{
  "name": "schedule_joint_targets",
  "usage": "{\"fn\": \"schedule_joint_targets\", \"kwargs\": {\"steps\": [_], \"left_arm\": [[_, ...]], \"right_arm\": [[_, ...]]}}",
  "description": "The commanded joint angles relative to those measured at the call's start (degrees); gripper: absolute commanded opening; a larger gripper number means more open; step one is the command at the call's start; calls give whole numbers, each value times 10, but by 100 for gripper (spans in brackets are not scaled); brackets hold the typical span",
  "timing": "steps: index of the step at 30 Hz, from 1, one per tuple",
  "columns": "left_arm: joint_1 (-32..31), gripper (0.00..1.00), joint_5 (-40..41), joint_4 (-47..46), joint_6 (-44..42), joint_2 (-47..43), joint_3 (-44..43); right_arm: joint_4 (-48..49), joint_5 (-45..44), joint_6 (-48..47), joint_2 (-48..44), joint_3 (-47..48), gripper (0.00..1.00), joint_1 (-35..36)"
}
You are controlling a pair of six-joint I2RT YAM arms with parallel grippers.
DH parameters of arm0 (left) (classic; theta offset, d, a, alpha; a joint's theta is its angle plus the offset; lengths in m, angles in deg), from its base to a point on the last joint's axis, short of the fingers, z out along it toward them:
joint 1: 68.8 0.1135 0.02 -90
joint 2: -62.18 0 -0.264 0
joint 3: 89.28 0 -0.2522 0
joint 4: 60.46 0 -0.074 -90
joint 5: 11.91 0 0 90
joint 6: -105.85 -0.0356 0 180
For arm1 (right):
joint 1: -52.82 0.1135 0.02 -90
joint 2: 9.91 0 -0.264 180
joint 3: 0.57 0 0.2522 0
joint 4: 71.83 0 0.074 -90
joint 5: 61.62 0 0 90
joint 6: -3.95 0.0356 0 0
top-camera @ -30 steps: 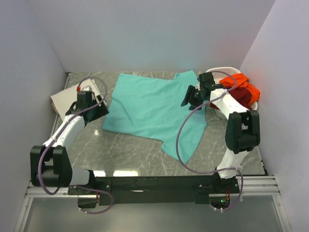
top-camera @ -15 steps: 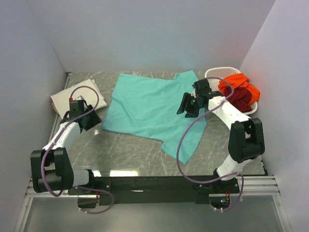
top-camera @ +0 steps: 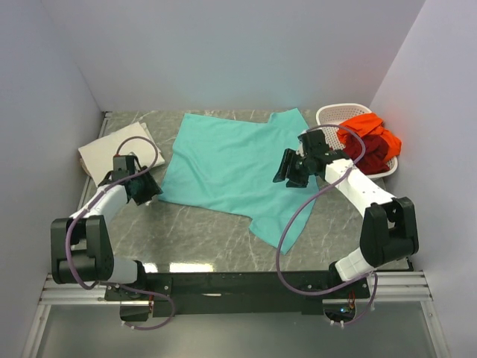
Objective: Fold and stack the t-shirts
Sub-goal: Fold the tshirt
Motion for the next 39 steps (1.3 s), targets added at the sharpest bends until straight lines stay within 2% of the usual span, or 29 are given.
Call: {"fn": "schedule_joint_targets", "kwargs": {"steps": [1, 8, 11, 23, 26, 29, 33, 36, 39], "left_arm": [[-16, 54, 5, 4, -10, 12, -16], [-46, 53, 27, 11, -7, 22, -18], [-47, 47, 37, 14, -6, 28, -18], [-48, 42, 55, 18, -4, 63, -28], [-48, 38, 47, 11, 0, 64, -25], [-49, 31, 39, 9, 0, 70, -26], [-51, 11, 39, 10, -2, 66, -24], [-51, 3, 40, 15, -3, 62, -22], [-50, 1, 41, 23, -10, 67, -27]], "right_arm": [[16, -9, 4, -38, -14, 60, 3], [21, -9, 4, -53, -37, 60, 3], [23, -7, 6, -57, -40, 60, 3], [32, 1, 7, -90, -71, 60, 3], [22, -1, -2, -89, -66, 60, 4], [11, -5, -10, -88, -54, 60, 4], [1, -6, -12, -94, -40, 60, 3], [-6, -12, -12, -106, -38, 60, 4], [-10, -27, -10, -125, -50, 60, 4]]}}
